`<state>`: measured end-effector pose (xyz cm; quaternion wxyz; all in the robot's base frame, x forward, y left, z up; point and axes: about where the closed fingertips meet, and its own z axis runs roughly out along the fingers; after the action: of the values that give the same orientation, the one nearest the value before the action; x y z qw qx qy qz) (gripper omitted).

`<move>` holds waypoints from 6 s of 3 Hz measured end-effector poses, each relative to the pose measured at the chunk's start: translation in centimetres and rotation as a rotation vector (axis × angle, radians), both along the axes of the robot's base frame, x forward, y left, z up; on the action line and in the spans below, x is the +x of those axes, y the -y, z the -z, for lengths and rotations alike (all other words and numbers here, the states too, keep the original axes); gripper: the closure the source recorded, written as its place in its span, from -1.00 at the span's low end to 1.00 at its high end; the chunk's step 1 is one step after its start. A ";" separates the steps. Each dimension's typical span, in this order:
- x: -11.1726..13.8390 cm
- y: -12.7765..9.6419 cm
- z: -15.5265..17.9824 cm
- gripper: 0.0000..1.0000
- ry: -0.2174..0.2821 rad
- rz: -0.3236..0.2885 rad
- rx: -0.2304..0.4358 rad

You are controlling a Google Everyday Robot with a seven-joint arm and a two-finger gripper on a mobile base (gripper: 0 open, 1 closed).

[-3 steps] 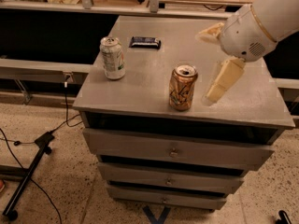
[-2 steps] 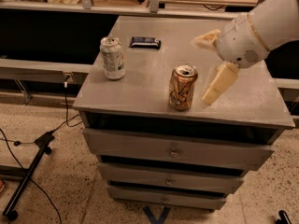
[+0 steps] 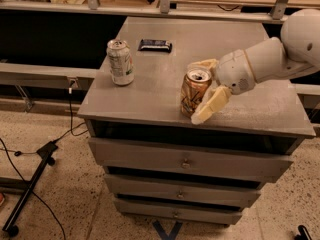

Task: Knock orange can over

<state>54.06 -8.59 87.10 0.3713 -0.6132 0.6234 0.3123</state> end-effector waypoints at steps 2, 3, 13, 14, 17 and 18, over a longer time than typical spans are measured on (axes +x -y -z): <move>1.0 0.6 2.7 -1.00 -0.019 -0.008 0.270; 1.0 1.2 2.9 -1.00 -0.015 -0.027 0.391; 5.1 4.4 -7.6 1.00 0.026 0.143 -0.555; 4.6 7.9 -6.4 1.00 -0.029 0.186 -0.805; 5.1 19.4 -1.5 0.17 0.030 0.274 -1.156; 5.2 20.8 0.6 -0.30 -0.004 0.250 -1.128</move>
Offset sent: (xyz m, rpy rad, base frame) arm 0.0127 -0.0246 -0.0362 0.4588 0.0141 0.0052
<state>59.23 -29.38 86.53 0.0197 -0.6373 0.7620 -0.1134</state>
